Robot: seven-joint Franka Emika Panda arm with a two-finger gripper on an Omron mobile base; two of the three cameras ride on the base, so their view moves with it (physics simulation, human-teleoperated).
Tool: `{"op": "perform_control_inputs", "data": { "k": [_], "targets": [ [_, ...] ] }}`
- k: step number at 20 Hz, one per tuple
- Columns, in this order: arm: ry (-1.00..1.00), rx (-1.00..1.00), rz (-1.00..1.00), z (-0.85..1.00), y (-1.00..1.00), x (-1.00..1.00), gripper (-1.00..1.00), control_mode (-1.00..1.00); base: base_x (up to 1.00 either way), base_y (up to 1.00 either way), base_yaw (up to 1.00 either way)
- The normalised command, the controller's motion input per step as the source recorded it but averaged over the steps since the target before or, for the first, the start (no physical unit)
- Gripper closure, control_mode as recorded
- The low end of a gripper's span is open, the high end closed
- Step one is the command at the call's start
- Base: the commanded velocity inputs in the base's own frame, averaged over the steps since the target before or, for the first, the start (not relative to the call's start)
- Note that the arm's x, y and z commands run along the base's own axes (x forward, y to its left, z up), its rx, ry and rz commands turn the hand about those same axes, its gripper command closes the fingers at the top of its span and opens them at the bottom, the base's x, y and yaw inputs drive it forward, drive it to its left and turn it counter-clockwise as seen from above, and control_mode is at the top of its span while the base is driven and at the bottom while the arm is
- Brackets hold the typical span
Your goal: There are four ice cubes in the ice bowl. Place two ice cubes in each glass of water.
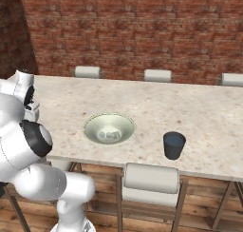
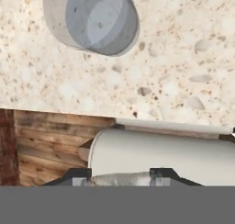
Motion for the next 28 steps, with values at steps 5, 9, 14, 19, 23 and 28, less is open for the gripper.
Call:
{"op": "perform_control_inputs", "data": {
  "k": [5, 9, 14, 19, 23, 28],
  "targets": [
    [0.0, 0.0, -0.05, 0.13, 0.26, 0.61, 1.0, -1.0, 0.0, 0.0, 0.0],
    [0.05, 0.0, -0.01, 0.01, 0.0, 0.56, 1.0, -1.0, 0.0, 0.0, 0.0],
    [0.05, -0.06, 0.0, -0.13, 0.07, 0.33, 1.0, -1.0, 0.0, 0.0, 0.0],
    [0.05, -0.15, 0.0, -0.32, 0.36, 0.31, 1.0, -1.0, 0.0, 0.0, 0.0],
    [0.03, -0.15, 0.0, -0.33, 0.4, 0.43, 1.0, -1.0, 0.0, 0.0, 0.0],
    [0.0, -0.1, 0.0, -0.19, 0.27, 0.53, 1.0, -1.0, 0.0, 0.0, 0.0]
  ]
}}
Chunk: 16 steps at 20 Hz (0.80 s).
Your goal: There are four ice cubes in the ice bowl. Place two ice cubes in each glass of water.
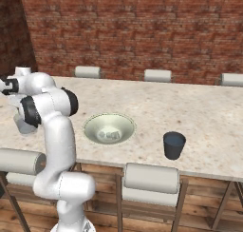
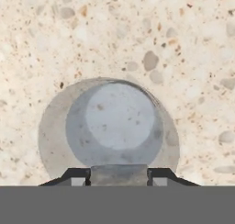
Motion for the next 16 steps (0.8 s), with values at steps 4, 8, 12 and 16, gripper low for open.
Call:
{"op": "perform_control_inputs", "data": {
  "k": [4, 8, 12, 16],
  "targets": [
    [0.0, -0.04, -0.01, -0.04, 0.19, 0.56, 1.0, -1.0, 0.0, 0.0, 0.0],
    [0.02, -0.06, 0.0, -0.11, 0.07, 0.38, 1.0, -1.0, 0.0, 0.0, 0.0],
    [0.1, -0.11, -0.01, -0.31, 0.07, 0.23, 1.0, -1.0, 0.0, 0.0, 0.0],
    [0.09, -0.08, -0.02, -0.33, 0.01, 0.01, 1.0, -1.0, 0.0, 0.0, 0.0]
  ]
}}
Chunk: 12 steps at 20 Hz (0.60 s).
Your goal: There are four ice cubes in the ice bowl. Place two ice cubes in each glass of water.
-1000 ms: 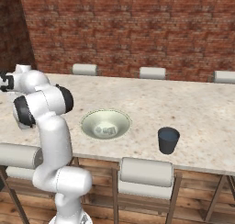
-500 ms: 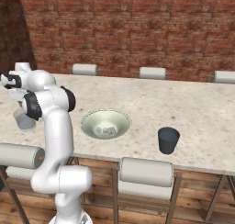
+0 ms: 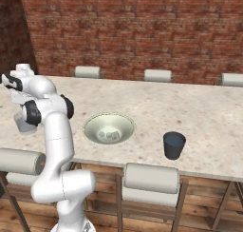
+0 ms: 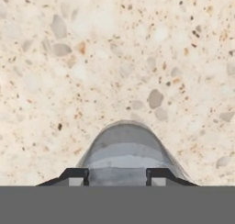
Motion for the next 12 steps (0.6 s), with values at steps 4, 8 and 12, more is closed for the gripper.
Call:
{"op": "perform_control_inputs", "data": {
  "k": [4, 8, 12],
  "targets": [
    [0.02, 0.01, -0.02, -0.09, -0.24, -0.33, 1.0, -1.0, 0.0, 0.0, 0.0],
    [0.0, 0.07, -0.06, 0.0, -0.42, -0.51, 1.0, -1.0, 0.0, 0.0, 0.0],
    [-0.05, 0.11, -0.08, 0.0, -0.49, -0.39, 1.0, -1.0, 0.0, 0.0, 0.0]
  ]
}}
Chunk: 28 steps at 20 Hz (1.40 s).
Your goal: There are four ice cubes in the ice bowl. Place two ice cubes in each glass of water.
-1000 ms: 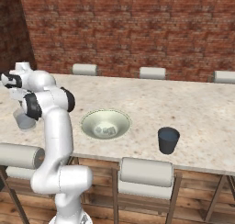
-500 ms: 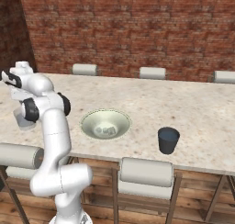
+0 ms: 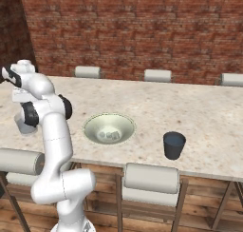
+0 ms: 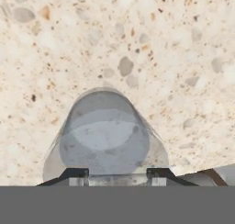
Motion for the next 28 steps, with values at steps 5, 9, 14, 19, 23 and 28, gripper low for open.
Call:
{"op": "perform_control_inputs", "data": {
  "k": [5, 9, 14, 19, 23, 28],
  "targets": [
    [-0.01, 0.03, -0.07, -0.09, -0.32, -0.39, 1.0, -1.0, 0.0, 0.0, 0.0],
    [-0.06, 0.01, -0.06, -0.01, 0.0, -0.42, 1.0, -1.0, 0.0, 0.0, 0.0],
    [-0.13, 0.0, -0.11, 0.0, 0.14, -0.09, 1.0, -1.0, 0.0, 0.0, 0.0],
    [-0.09, 0.0, -0.11, -0.21, 0.0, 0.19, 1.0, -1.0, 0.0, 0.0, 0.0],
    [-0.04, 0.0, -0.1, -0.24, 0.0, 0.16, 1.0, -1.0, 0.0, 0.0, 0.0],
    [-0.05, 0.0, -0.11, -0.1, 0.22, 0.24, -1.0, -1.0, 0.0, 0.0, 0.0]
  ]
}}
